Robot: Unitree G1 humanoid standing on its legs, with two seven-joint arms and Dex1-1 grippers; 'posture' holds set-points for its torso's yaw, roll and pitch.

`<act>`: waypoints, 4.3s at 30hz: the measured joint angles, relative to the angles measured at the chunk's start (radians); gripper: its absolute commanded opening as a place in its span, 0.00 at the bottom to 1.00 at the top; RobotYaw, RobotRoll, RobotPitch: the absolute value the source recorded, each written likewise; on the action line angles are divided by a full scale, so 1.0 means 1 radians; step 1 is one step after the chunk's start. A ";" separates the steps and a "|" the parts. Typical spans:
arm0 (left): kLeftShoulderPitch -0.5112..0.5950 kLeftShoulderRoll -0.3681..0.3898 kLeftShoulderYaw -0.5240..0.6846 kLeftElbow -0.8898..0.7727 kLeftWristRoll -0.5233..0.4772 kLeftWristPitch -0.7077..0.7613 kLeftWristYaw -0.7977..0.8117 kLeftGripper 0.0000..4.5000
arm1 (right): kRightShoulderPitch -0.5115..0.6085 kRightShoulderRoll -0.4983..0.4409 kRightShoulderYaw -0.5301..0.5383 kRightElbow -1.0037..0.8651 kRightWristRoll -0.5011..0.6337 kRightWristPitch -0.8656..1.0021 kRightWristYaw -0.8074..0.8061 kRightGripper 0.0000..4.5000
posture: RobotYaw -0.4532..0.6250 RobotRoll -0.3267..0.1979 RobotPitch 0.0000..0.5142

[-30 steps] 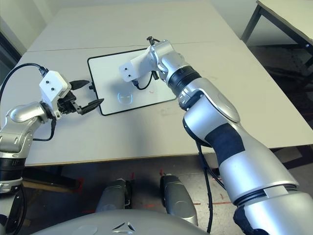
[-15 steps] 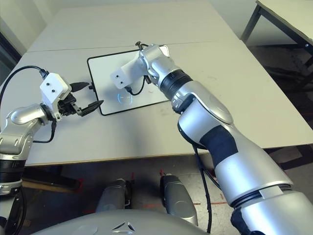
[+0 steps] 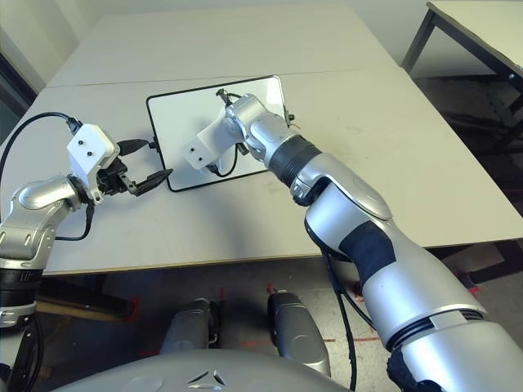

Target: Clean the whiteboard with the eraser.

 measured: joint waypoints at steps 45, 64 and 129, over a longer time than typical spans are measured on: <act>-0.029 0.000 -0.001 0.068 0.007 -0.045 -0.021 1.00 | -0.002 -0.199 -0.022 -0.048 0.028 0.000 0.054 0.05 | 0.39 0.62 0.16; -0.062 -0.007 -0.010 0.081 0.008 -0.053 -0.039 1.00 | 0.265 -0.261 -0.070 -0.405 -0.046 0.170 0.138 0.05 | 0.37 0.62 0.17; -0.064 -0.016 -0.017 0.036 0.008 0.005 -0.040 1.00 | 0.192 -0.346 -0.172 -0.447 0.070 0.138 0.302 0.04 | 0.36 0.62 0.17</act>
